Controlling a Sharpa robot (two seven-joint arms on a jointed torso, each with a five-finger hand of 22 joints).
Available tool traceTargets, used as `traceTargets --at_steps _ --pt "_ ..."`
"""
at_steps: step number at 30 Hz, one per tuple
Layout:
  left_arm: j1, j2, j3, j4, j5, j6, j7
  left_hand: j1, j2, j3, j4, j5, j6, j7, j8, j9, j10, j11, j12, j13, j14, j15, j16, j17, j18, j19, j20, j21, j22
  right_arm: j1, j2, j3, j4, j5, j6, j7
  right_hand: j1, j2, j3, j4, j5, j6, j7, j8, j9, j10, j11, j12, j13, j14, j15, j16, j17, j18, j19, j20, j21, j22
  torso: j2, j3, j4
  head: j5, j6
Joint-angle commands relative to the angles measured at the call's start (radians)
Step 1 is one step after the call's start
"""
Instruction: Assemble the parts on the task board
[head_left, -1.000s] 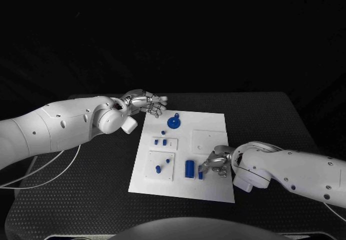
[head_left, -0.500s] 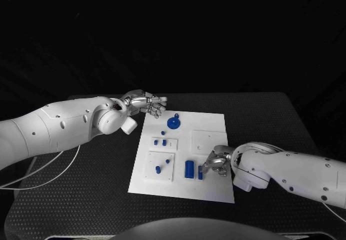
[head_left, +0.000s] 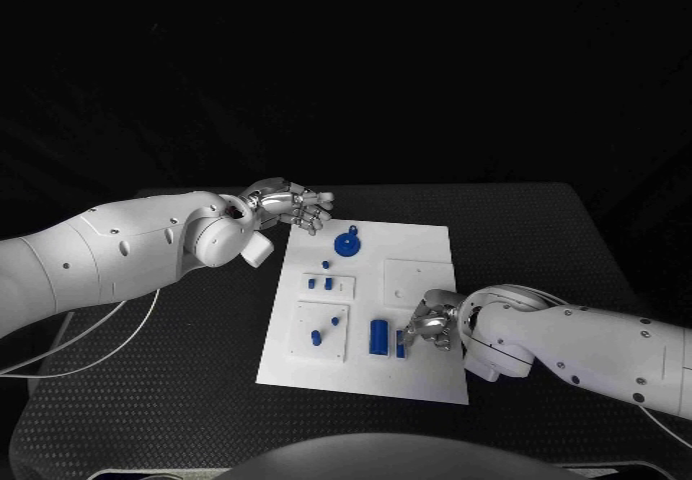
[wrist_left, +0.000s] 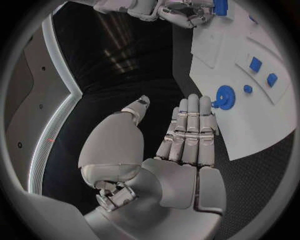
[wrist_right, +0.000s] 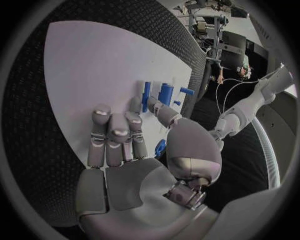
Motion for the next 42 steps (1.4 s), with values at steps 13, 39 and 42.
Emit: traceTargets --at_steps 13,39,42 --pt "0.001 0.001 0.000 0.002 -0.004 0.012 0.006 0.013 0.000 -0.003 0.009 0.004 -0.002 0.005 0.004 0.001 0.001 0.004 -0.001 0.001 -0.005 -0.003 -0.002 0.001 0.030 -0.008 -0.002 0.005 0.023 -0.020 -0.002 -0.010 -0.003 -0.057 0.024 -0.023 0.023 0.004 -0.009 -0.036 -0.006 -0.003 0.006 -0.004 -0.001 0.000 -0.009 -0.005 0.001 -0.002 -0.009 0.002 0.001 0.007 0.000 -0.003 0.001 0.000 -0.001 0.0003 -0.0013 -0.001 0.001" --pt "0.001 0.032 0.000 -0.045 0.022 -0.049 0.061 0.036 0.008 -0.012 0.011 0.005 0.004 0.003 0.010 0.002 0.009 0.001 0.004 0.003 -0.001 -0.005 0.001 0.003 0.031 -0.006 -0.004 0.008 0.024 0.112 -0.127 0.012 -0.016 0.169 -0.046 0.303 -0.156 -0.018 -0.242 -0.014 0.089 -0.077 0.021 -0.037 -0.007 -0.030 0.004 -0.012 0.006 -0.016 -0.003 -0.010 -0.002 0.007 -0.025 -0.020 -0.019 -0.008 -0.007 -0.0014 -0.0028 -0.019 0.083" --pt "0.001 0.046 0.000 -0.064 0.045 -0.080 0.096 0.057 0.021 -0.018 0.003 0.005 0.017 -0.003 0.017 0.004 0.019 -0.004 0.008 0.005 0.008 -0.009 0.006 0.005 0.032 -0.001 -0.006 0.011 0.023 0.114 -0.107 0.029 -0.112 0.338 -0.033 0.444 -0.111 0.037 -0.259 -0.069 0.126 -0.082 0.026 -0.039 -0.007 -0.039 0.010 -0.016 0.006 -0.024 0.003 -0.017 -0.004 0.006 -0.037 -0.015 -0.025 -0.008 -0.016 -0.0035 -0.0048 -0.025 0.111"
